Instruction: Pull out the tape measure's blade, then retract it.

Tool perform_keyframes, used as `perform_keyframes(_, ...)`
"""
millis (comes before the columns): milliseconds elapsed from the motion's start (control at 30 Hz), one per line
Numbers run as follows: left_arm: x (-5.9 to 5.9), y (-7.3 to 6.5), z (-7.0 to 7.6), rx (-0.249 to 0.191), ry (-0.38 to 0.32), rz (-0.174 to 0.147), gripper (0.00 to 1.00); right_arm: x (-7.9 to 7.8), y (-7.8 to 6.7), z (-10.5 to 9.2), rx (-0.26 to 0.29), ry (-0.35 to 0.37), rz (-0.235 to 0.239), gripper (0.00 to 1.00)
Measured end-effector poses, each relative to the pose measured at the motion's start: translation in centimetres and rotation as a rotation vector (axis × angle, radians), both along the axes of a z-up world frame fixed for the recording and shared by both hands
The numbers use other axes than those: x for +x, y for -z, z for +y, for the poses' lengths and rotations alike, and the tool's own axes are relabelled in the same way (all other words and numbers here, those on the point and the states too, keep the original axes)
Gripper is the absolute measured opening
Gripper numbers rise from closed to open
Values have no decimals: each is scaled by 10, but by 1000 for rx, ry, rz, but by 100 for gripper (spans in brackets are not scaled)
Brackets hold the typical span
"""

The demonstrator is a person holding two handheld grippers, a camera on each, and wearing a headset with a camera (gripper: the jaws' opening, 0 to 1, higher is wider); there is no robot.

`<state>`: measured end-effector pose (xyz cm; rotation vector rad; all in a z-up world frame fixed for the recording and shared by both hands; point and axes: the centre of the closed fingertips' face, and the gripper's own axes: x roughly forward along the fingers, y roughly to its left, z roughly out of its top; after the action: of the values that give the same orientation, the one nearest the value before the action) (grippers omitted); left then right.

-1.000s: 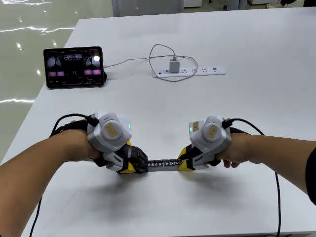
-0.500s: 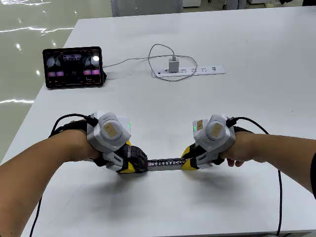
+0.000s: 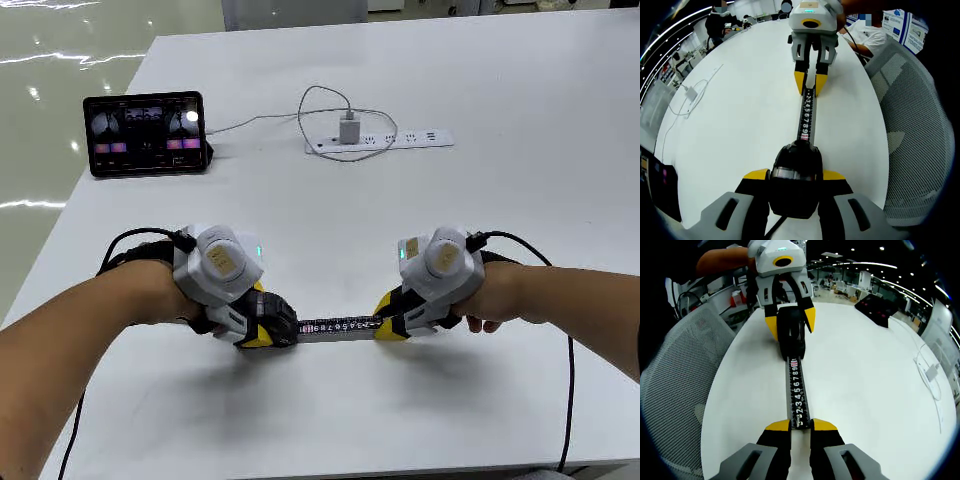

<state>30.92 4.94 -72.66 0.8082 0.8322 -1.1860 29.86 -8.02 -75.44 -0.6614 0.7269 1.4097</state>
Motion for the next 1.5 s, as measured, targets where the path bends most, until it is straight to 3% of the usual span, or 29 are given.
perform_keyframes(1500, -2, -1, -1, -5, -5, -1, 32, 2, -2, -30, -22, 16, 5, 10)
